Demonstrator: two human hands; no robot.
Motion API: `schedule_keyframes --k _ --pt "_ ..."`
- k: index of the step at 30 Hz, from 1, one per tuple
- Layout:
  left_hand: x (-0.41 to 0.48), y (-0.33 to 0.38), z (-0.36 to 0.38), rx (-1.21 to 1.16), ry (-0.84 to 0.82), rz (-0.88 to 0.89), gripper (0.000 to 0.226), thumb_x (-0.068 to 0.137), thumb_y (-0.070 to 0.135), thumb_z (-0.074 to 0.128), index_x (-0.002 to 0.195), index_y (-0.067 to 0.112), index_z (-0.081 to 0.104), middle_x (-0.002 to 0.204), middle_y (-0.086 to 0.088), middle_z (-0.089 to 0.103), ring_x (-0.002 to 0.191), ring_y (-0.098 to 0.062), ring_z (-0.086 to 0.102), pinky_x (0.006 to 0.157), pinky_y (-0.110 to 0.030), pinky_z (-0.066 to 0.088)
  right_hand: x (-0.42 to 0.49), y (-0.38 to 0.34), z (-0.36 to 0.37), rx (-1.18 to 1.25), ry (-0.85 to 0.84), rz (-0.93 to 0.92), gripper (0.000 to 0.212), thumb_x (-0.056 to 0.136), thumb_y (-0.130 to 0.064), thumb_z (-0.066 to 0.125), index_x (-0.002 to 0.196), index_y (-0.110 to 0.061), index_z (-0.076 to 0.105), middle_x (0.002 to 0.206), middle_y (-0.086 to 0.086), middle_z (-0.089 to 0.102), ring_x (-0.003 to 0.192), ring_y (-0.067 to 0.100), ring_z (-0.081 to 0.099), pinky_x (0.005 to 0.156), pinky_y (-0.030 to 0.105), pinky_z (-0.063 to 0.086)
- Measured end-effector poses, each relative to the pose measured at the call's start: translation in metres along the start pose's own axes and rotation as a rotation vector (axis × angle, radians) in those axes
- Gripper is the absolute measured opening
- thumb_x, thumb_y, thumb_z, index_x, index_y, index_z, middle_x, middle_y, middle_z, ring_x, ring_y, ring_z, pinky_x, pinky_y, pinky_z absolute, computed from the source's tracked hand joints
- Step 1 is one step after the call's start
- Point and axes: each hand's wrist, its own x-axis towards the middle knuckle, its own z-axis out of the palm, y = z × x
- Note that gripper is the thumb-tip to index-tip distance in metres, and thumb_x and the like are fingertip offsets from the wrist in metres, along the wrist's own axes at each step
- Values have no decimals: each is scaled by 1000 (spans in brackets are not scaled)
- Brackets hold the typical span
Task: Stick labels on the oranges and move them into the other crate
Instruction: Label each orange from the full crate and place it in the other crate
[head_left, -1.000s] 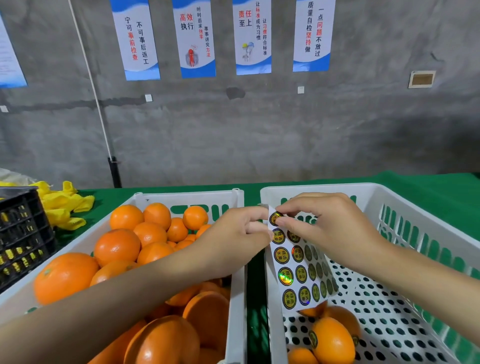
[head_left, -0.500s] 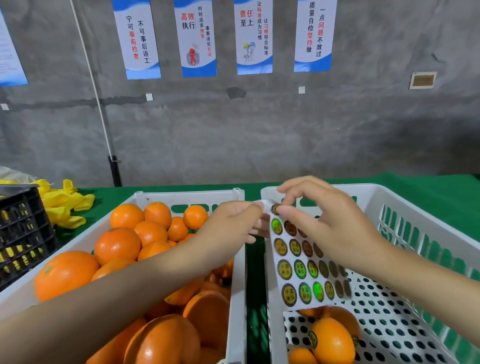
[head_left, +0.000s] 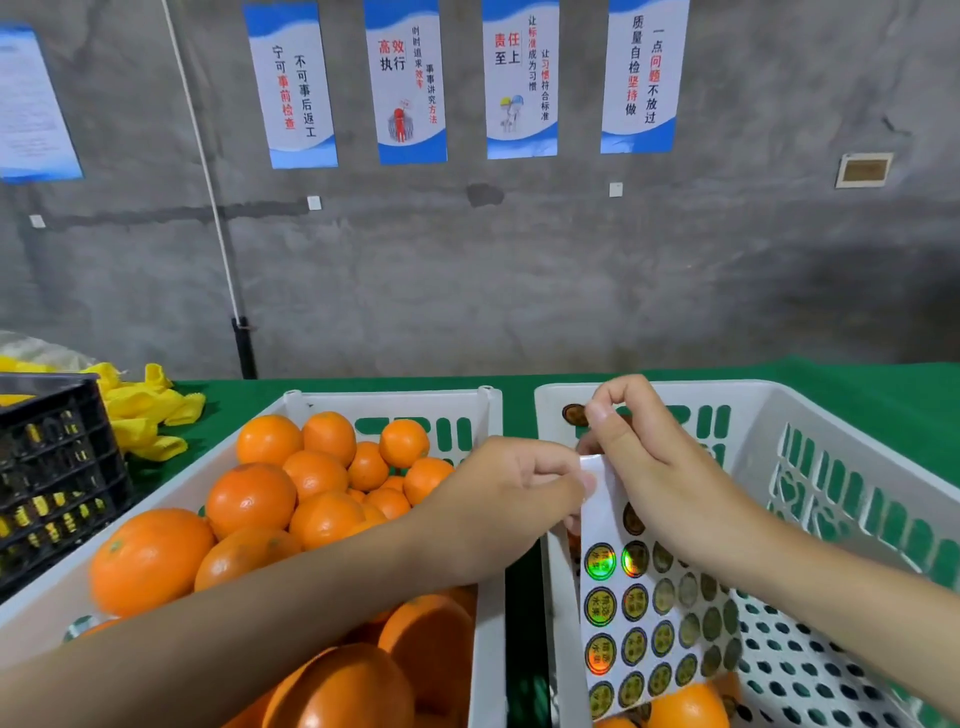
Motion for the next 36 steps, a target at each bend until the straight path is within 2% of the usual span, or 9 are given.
schedule_keyframes --k 2,7,10,15,18,25,29,32,36 --pt "0 0 -1 -21 -9 -16 32 103 14 53 77 15 70 70 10 71 70 -1 67 67 -13 51 0 3 0 -14 30 15 23 93 -64 29 94 -45 43 70 13 53 58 18 50 60 32 44" --pt "7 3 -10 -27 -79 -76 32 103 27 53 95 7 75 89 -1 77 83 -6 70 74 -13 53 5 15 -3 -29 56 34 7 96 -48 44 92 -49 51 47 -6 42 43 10 35 41 22 29" --pt "18 -4 -48 56 79 -234 31 103 36 50 95 20 75 87 5 77 78 -4 66 65 -14 51 8 19 -6 -21 45 59 10 97 -39 49 94 -47 54 45 -4 40 41 12 31 42 27 27" --pt "5 -35 -117 1382 35 -725 36 96 42 50 125 23 62 125 -3 65 115 -27 59 93 -38 47 3 17 -2 -17 -41 60 18 99 -33 50 102 -50 53 46 -3 44 43 11 35 43 21 29" --pt "2 -40 -125 1328 -49 -999 50 88 55 57 127 25 58 122 0 62 110 -27 59 92 -39 48 0 12 3 -3 -97 59 20 99 -30 51 108 -47 54 45 -5 43 42 9 35 43 18 30" --pt "10 -51 -133 1211 -58 -1132 80 80 71 60 144 25 45 139 -4 56 121 -32 57 103 -46 47 -3 8 6 13 -157 31 23 97 -35 52 107 -56 53 48 -4 47 45 9 40 48 22 37" --pt "6 -55 -129 1261 -2 -1032 69 80 64 63 134 23 52 124 -2 62 109 -29 61 92 -41 53 -3 7 5 7 -162 52 24 98 -34 53 108 -56 53 49 -4 45 46 10 40 51 28 40" --pt "2 -48 -123 1267 249 -758 65 77 58 68 126 19 47 105 -2 58 90 -27 56 67 -33 44 -2 1 3 22 -158 79 25 99 -30 53 108 -53 56 47 -6 42 41 7 36 45 19 35" --pt "9 -23 -93 880 458 -272 66 73 53 73 124 28 40 118 -2 49 90 -27 56 73 -37 48 4 -6 -5 131 -72 140 15 95 -26 62 103 -39 66 41 -9 37 35 6 32 44 14 36"
